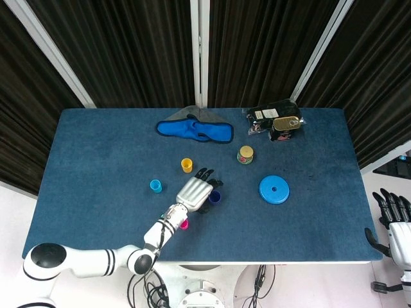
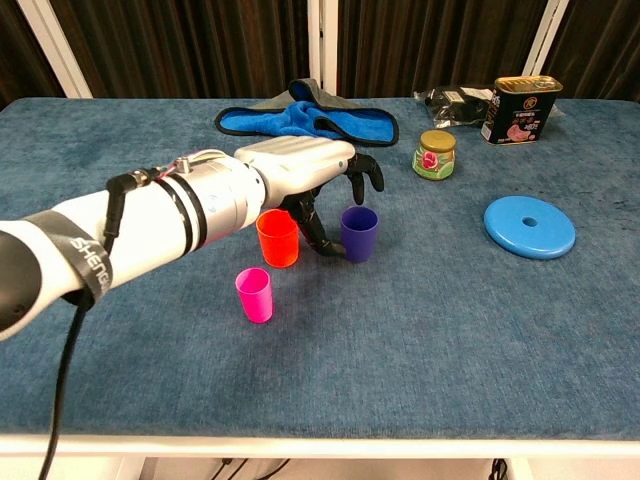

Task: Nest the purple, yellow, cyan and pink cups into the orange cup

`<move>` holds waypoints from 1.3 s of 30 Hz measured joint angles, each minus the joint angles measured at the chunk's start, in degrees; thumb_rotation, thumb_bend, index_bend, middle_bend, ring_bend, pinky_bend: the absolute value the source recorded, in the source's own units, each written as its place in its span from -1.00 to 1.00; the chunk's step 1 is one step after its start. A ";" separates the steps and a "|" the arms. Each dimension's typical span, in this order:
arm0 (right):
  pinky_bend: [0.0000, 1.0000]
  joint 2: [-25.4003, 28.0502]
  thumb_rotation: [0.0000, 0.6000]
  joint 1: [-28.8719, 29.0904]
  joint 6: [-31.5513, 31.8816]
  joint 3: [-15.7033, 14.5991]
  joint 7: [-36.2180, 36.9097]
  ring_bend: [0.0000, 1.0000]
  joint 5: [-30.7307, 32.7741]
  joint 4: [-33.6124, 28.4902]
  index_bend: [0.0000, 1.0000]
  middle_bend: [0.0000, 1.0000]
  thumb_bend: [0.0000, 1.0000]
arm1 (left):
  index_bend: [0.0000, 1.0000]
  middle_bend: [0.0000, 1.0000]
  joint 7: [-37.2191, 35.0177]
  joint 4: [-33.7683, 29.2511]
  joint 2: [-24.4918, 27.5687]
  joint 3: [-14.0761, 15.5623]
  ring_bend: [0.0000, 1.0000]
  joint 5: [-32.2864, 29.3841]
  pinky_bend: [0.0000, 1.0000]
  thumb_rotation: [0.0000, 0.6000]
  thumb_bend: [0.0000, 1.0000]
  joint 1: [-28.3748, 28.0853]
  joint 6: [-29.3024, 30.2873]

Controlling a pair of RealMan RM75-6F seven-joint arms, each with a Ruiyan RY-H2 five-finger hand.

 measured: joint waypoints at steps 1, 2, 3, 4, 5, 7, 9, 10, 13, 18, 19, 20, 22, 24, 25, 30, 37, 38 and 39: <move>-1.00 -0.02 1.00 -0.03 0.00 0.00 0.11 -1.00 0.04 0.12 -1.00 -1.00 -0.43 | -0.47 -0.41 -0.43 0.97 -0.44 0.09 -0.96 0.15 -0.88 1.00 -0.55 -0.16 -0.12; -1.00 -0.05 1.00 -0.05 -0.01 0.00 0.21 -1.00 0.10 0.26 -1.00 -1.00 -0.43 | -0.44 -0.39 -0.75 1.65 -0.76 0.18 -0.96 0.26 -0.89 1.00 -0.54 -0.28 -0.21; -1.00 -0.11 1.00 -0.08 -0.08 0.00 0.37 -1.00 0.22 0.51 -1.00 -1.00 -0.43 | -0.42 -0.38 -1.04 2.23 -1.05 0.28 -0.96 0.37 -0.88 1.00 -0.54 -0.40 -0.30; -1.00 -0.16 1.00 -0.09 -0.16 0.01 0.53 -1.00 0.31 0.71 -1.00 -1.00 -0.43 | -0.40 -0.37 -1.40 2.78 -1.40 0.43 -0.96 0.55 -0.88 1.00 -0.53 -0.54 -0.38; -1.00 -0.21 1.00 -0.09 -0.26 0.01 0.72 -1.00 0.39 0.89 -1.00 -1.00 -0.43 | -0.38 -0.36 -1.63 3.07 -1.59 0.52 -0.95 0.69 -0.88 1.00 -0.53 -0.61 -0.39; -1.00 -0.34 1.00 -0.05 -0.44 0.03 1.13 -1.00 0.48 1.25 -1.00 -1.00 -0.43 | -0.37 -0.33 -1.93 3.64 -1.88 0.64 -0.94 0.95 -0.88 1.00 -0.52 -0.74 -0.39; -1.00 -0.40 1.00 -0.02 -0.48 0.03 1.34 -1.00 0.45 1.45 -1.00 -1.00 -0.43 | -0.35 -0.29 -2.24 4.23 -2.16 0.70 -0.93 1.10 -0.88 1.00 -0.51 -0.85 -0.41; -1.00 -0.44 1.00 -0.03 -0.47 0.03 1.41 -1.00 0.43 1.54 -1.00 -1.00 -0.43 | -0.34 -0.27 -2.47 4.64 -2.36 0.71 -0.92 1.18 -0.88 1.00 -0.51 -0.92 -0.42; -1.00 -0.50 1.00 -0.07 -0.46 0.06 1.67 -1.00 0.53 1.80 -1.00 -1.00 -0.43 | -0.29 -0.21 -2.77 5.53 -2.83 0.84 -0.89 1.58 -0.86 1.00 -0.49 -1.02 -0.21; -1.00 -0.57 1.00 -0.08 -0.74 0.17 2.04 -1.00 0.90 2.09 -1.00 -1.00 -0.43 | -0.11 -0.11 -3.22 6.37 -3.47 1.07 -0.80 2.42 -0.83 1.00 -0.46 -0.93 0.70; -1.00 -0.59 1.00 -0.07 -0.76 0.17 2.04 -1.00 0.91 2.13 -1.00 -1.00 -0.43 | -0.08 -0.09 -3.50 6.61 -3.67 1.07 -0.79 2.64 -0.83 1.00 -0.45 -0.87 0.89; -1.00 -0.60 1.00 -0.07 -0.79 0.17 2.04 -1.00 0.91 2.14 -1.00 -1.00 -0.43 | -0.05 -0.06 -3.67 6.82 -3.81 1.08 -0.78 2.86 -0.83 1.00 -0.44 -0.83 1.05; -1.00 -0.62 1.00 -0.05 -0.86 0.17 2.05 -1.00 0.92 2.14 -1.00 -1.00 -0.43 | -0.02 -0.04 -4.10 7.20 -4.05 1.12 -0.76 3.32 -0.82 1.00 -0.43 -0.75 1.26; -1.00 -0.62 1.00 -0.04 -0.91 0.19 2.04 -1.00 0.96 2.13 -1.00 -1.00 -0.43 | 0.00 -0.02 -4.40 7.25 -4.10 1.11 -0.74 3.64 -0.82 1.00 -0.43 -0.66 1.45; -1.00 -0.61 1.00 -0.03 -0.95 0.19 2.04 -1.00 0.99 2.11 -1.00 -1.00 -0.43 | 0.01 -0.02 -4.55 7.19 -4.08 1.07 -0.74 3.77 -0.82 1.00 -0.43 -0.61 1.55; -1.00 -0.57 1.00 -0.01 -1.01 0.16 1.79 -1.00 0.88 1.95 -1.00 -1.00 -0.43 | 0.03 0.00 -4.83 6.17 -3.66 0.67 -0.71 3.93 -0.81 1.00 -0.42 -0.37 2.06; -1.00 -0.20 1.00 -0.23 -0.33 0.15 1.23 -1.00 0.56 1.18 -1.00 -1.00 -0.43 | 0.03 0.01 -4.18 2.20 -1.59 -0.11 -0.71 3.01 -0.81 1.00 -0.42 0.07 2.64; -1.00 -0.09 1.00 -0.24 -0.31 0.16 1.12 -1.00 0.56 1.05 -1.00 -1.00 -0.43 | 0.03 0.01 -3.91 1.25 -1.04 -0.23 -0.71 2.93 -0.81 1.00 -0.42 0.17 2.92; -1.00 0.01 1.00 -0.25 -0.28 0.18 0.97 -1.00 0.56 0.91 -1.00 -1.00 -0.43 | 0.03 0.01 -3.60 0.19 -0.42 -0.37 -0.71 2.84 -0.81 1.00 -0.42 0.28 3.26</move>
